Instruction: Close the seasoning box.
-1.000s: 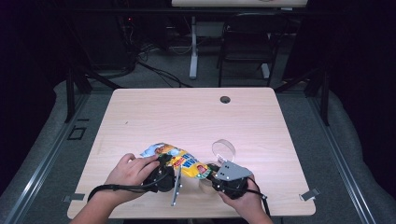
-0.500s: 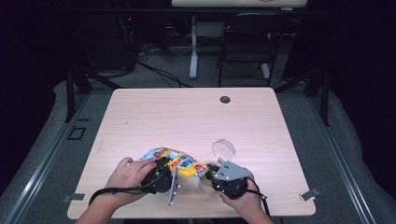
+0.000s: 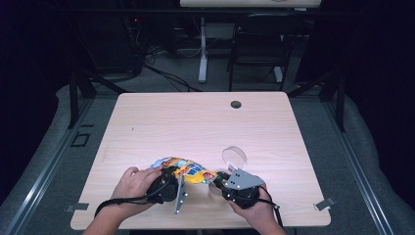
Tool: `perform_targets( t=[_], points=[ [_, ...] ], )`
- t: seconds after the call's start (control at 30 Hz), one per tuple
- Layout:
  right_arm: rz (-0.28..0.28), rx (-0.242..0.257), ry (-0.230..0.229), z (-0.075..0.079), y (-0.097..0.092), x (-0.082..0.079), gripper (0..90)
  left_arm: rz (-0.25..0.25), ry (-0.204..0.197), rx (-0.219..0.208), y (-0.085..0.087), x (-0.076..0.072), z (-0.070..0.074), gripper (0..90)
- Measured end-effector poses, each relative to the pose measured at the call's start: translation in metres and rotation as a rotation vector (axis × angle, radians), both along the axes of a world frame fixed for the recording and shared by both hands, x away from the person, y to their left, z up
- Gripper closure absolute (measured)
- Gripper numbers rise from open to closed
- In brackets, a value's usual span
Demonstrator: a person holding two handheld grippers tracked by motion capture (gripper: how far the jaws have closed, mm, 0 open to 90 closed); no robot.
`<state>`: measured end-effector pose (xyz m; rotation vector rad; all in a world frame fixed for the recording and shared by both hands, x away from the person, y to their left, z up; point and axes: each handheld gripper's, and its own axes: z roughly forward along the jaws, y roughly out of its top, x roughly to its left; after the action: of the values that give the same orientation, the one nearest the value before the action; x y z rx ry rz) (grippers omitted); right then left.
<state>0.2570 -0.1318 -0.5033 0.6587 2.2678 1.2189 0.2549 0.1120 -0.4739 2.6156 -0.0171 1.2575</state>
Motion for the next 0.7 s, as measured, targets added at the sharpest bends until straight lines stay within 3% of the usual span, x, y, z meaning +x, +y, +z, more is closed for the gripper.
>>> perform_targets(
  t=[0.7],
  points=[
    [-0.002,-0.002,-0.006,0.0,0.003,0.001,71.7,0.03,0.064,-0.064,0.008,0.003,-0.016,87.6]
  ],
)
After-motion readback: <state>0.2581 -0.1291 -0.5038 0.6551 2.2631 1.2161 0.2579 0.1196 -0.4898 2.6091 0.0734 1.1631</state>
